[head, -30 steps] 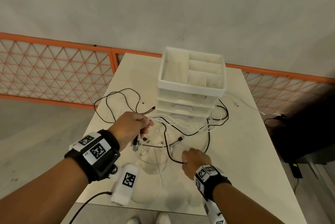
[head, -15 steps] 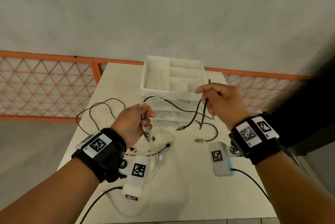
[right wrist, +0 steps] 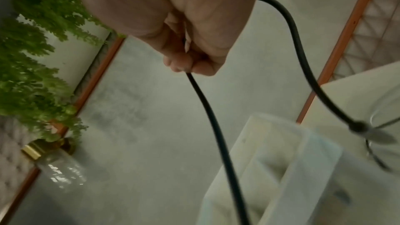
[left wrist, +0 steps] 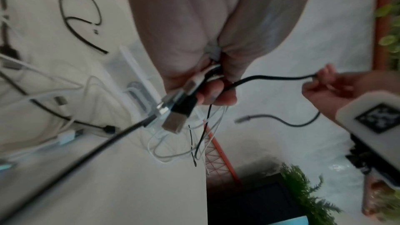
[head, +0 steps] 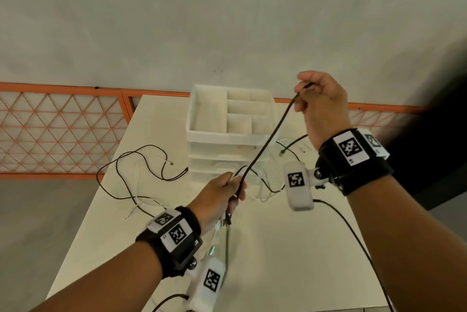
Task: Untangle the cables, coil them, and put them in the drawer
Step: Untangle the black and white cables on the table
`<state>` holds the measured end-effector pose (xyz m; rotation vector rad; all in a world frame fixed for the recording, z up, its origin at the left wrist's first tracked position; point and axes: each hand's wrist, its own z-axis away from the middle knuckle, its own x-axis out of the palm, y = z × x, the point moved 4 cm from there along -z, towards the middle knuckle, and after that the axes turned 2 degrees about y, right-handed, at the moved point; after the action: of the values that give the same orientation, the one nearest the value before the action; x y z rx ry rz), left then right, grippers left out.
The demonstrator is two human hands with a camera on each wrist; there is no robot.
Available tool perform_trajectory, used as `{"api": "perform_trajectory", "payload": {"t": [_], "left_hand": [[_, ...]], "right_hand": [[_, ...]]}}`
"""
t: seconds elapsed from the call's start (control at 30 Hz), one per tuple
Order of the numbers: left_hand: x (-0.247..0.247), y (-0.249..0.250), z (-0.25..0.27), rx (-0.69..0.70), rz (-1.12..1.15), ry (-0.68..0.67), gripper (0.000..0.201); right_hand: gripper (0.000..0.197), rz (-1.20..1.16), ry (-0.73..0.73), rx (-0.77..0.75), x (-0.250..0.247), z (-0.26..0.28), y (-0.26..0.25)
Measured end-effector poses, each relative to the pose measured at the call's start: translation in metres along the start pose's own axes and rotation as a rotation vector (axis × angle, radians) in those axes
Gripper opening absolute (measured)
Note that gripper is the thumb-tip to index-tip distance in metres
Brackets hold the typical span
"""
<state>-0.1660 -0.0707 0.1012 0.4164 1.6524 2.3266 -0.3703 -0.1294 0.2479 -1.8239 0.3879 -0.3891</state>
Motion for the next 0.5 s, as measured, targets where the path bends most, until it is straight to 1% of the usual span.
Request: {"api": "perform_trajectory", "payload": {"t": [0.13, 0.2, 0.23, 0.27, 0.3, 0.33, 0.37, 0.4, 0.43, 0.5], "left_hand": [[-0.005, 0.0, 0.006, -0.051, 0.022, -0.007, 0.025], [-0.008, 0.003, 0.006, -0.057, 0.044, 0.003, 0.024], [-0.011, 0.005, 0.006, -0.061, 0.071, 0.015, 0.024], [-0.013, 0.008, 0.005, -0.062, 0.095, 0.03, 0.024], [-0.016, 0.012, 0.004, -0.059, 0.106, 0.044, 0.023], [-0.019, 0.016, 0.002, -0.052, 0.105, 0.054, 0.023], [-0.02, 0.021, 0.0, -0.041, 0.097, 0.06, 0.022], [-0.02, 0.026, -0.001, -0.028, 0.082, 0.059, 0.022], [-0.019, 0.031, -0.003, -0.012, 0.061, 0.055, 0.022], [-0.015, 0.039, -0.004, 0.028, 0.012, 0.035, 0.023]], "right_hand": [[0.031, 0.112, 0.11, -0.025, -0.021, -0.023, 0.01], [0.035, 0.165, 0.125, 0.058, -0.028, -0.028, 0.021], [0.036, 0.214, 0.09, 0.147, -0.031, -0.028, 0.032], [0.037, 0.299, 0.008, 0.257, -0.032, -0.026, 0.046], [0.038, 0.443, -0.111, 0.362, -0.033, -0.019, 0.06], [0.043, 0.611, -0.226, 0.405, -0.034, -0.01, 0.07], [0.047, 0.756, -0.297, 0.383, -0.033, 0.0, 0.075], [0.048, 0.816, -0.328, 0.326, -0.029, 0.011, 0.075], [0.046, 0.8, -0.367, 0.25, -0.02, 0.024, 0.069], [0.04, 0.716, -0.53, 0.112, 0.007, 0.052, 0.06]]}}
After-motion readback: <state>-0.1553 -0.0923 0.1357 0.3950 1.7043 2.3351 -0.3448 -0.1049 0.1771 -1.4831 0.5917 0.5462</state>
